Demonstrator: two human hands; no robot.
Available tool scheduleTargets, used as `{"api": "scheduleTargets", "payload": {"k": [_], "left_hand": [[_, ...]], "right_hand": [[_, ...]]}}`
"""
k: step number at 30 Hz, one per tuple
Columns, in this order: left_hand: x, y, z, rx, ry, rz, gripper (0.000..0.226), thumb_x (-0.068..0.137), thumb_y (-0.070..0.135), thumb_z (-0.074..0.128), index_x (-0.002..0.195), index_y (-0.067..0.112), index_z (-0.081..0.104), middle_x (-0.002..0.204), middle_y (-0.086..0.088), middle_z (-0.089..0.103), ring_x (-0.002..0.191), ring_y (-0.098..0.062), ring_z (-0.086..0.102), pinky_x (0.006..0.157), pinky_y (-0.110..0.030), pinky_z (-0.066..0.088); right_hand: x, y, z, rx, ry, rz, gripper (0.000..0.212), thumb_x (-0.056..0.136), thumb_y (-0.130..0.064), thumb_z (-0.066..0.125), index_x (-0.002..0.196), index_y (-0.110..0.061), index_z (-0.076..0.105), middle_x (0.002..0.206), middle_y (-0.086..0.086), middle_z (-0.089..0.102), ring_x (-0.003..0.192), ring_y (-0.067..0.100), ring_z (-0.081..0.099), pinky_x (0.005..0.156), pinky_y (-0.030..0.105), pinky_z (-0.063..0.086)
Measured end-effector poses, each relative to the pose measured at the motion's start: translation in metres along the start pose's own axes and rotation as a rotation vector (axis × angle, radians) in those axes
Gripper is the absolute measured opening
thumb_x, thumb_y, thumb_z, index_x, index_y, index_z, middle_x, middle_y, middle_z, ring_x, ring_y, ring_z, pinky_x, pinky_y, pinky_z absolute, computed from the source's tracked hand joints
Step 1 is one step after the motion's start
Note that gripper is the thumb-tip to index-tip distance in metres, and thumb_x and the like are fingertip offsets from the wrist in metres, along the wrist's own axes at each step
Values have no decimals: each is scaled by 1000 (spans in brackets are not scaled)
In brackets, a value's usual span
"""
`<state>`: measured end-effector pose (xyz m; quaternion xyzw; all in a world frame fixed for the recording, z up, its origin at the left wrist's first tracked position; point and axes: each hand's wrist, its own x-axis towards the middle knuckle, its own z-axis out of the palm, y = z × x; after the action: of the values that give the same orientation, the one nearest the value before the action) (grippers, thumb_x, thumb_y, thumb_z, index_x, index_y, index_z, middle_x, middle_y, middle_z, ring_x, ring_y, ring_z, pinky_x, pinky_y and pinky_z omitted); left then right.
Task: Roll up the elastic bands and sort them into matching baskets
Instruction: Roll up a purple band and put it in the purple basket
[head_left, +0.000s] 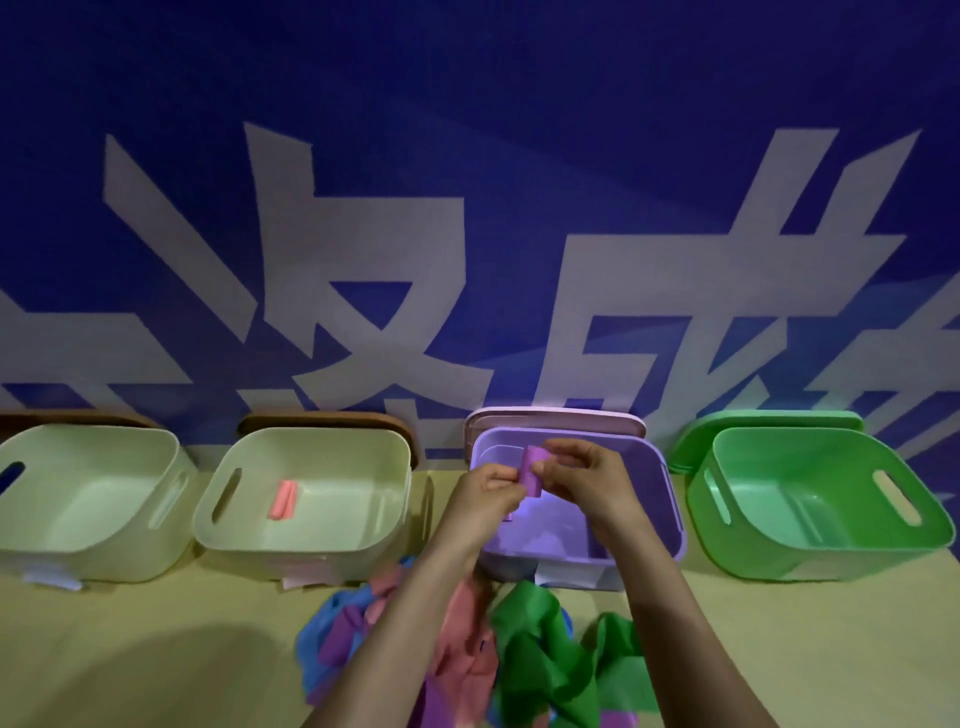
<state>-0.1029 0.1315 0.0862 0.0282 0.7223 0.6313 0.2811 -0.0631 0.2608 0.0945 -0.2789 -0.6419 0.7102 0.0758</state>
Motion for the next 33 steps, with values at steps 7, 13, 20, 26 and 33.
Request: {"api": "scheduleTargets", "payload": {"k": [7, 13, 20, 26, 33], "left_hand": [[65, -12, 4, 267, -15, -233, 38, 82, -10, 39, 59, 19, 32, 62, 0, 30, 63, -17, 28, 56, -29, 24], [93, -13, 22, 149, 53, -423, 29, 84, -2, 43, 59, 11, 43, 61, -7, 41, 57, -17, 36, 52, -26, 28], [102, -17, 26, -44, 80, -534, 28, 89, 4, 39, 62, 9, 48, 59, -8, 49, 52, -19, 46, 42, -20, 37], [103, -19, 29, -73, 77, -555, 27, 92, 8, 38, 69, 8, 51, 64, -10, 54, 57, -22, 50, 50, -28, 40], [96, -13, 29, -91, 92, -561, 28, 95, 10, 37, 68, 10, 46, 59, -7, 51, 55, -19, 46, 39, -24, 35]], "right_hand": [[86, 60, 0, -477, 98, 160, 28, 69, 4, 73, 57, -15, 56, 66, 11, 65, 73, 26, 63, 80, 46, 57], [115, 83, 11, -789, 1, 280, 5, 73, -12, 67, 70, -7, 67, 72, 12, 62, 76, 24, 62, 77, 32, 52], [123, 98, 19, -801, -22, 307, 18, 72, -22, 71, 79, -6, 70, 73, 11, 58, 73, 19, 55, 75, 30, 52], [122, 103, 20, -780, -3, 308, 18, 77, -21, 68, 84, -5, 72, 82, 16, 65, 77, 26, 62, 77, 33, 53], [123, 108, 21, -812, 27, 275, 19, 80, -18, 65, 91, -4, 73, 99, 18, 70, 97, 33, 65, 80, 33, 50]]}}
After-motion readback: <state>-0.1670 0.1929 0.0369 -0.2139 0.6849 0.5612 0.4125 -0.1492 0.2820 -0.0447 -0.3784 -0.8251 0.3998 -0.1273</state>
